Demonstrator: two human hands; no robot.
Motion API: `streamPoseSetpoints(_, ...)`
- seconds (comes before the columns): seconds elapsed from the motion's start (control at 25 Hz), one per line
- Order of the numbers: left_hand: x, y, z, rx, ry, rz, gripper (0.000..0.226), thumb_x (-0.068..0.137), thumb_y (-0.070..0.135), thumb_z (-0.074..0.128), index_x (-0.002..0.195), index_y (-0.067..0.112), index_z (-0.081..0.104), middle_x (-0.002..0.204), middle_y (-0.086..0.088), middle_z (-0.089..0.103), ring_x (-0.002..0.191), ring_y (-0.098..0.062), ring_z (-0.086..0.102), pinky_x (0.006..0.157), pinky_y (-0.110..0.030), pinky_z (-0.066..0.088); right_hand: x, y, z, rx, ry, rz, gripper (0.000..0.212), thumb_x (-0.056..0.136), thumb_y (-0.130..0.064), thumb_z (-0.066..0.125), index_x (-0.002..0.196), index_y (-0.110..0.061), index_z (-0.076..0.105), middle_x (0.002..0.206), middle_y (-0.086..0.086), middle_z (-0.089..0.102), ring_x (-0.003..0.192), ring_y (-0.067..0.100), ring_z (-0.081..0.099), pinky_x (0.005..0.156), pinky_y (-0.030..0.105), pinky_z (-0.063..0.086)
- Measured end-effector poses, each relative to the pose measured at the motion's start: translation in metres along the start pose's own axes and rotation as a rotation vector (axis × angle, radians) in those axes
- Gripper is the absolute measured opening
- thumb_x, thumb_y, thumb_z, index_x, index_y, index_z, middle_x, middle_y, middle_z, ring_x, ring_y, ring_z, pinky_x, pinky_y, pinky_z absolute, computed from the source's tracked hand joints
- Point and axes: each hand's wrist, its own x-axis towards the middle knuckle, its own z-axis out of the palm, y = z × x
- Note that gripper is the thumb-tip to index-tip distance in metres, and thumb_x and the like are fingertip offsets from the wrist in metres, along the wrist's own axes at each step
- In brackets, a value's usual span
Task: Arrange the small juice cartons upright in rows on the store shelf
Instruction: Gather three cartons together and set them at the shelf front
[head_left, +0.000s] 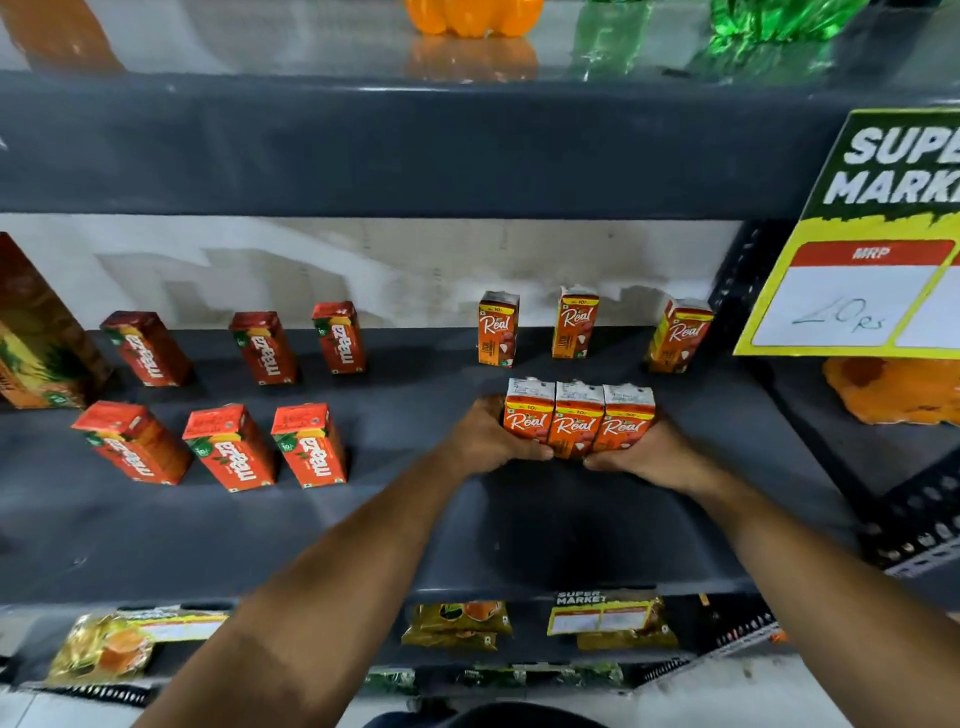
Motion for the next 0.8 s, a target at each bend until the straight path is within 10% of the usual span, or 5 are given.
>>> streamPoseSetpoints(0.52,-0.074,-0.007,0.056,0.173,0.169,0.045,0.064,0.051,0.026,0.095,0.099,0.042,0.056,0.112,0.007,0.069,0.105,-0.01,0.064,0.099,-0.039,0.05,-0.065,0.019,-0.002,-0.069,-0.003,-0.01,0.059,0.043,-0.043,0.091,0.092,-0.058,0.063,0.094,-0.034,0.069,0.089,-0.007,0.066,0.076,0.017,0.05)
streamPoseSetpoints(0.8,-0.092,-0.008,0.076,0.193,0.219,-0.069,0.072,0.053,0.029,0.095,0.116,0.028,0.059,0.112,0.005,0.068,0.105,-0.013,0.064,0.098,-0.042,0.051,-0.084,0.018,-0.008,-0.127,-0.036,-0.022,0.059,0.048,-0.035,0.092,0.092,-0.056,0.061,0.089,-0.032,0.069,0.086,-0.013,0.063,0.068,0.005,0.048)
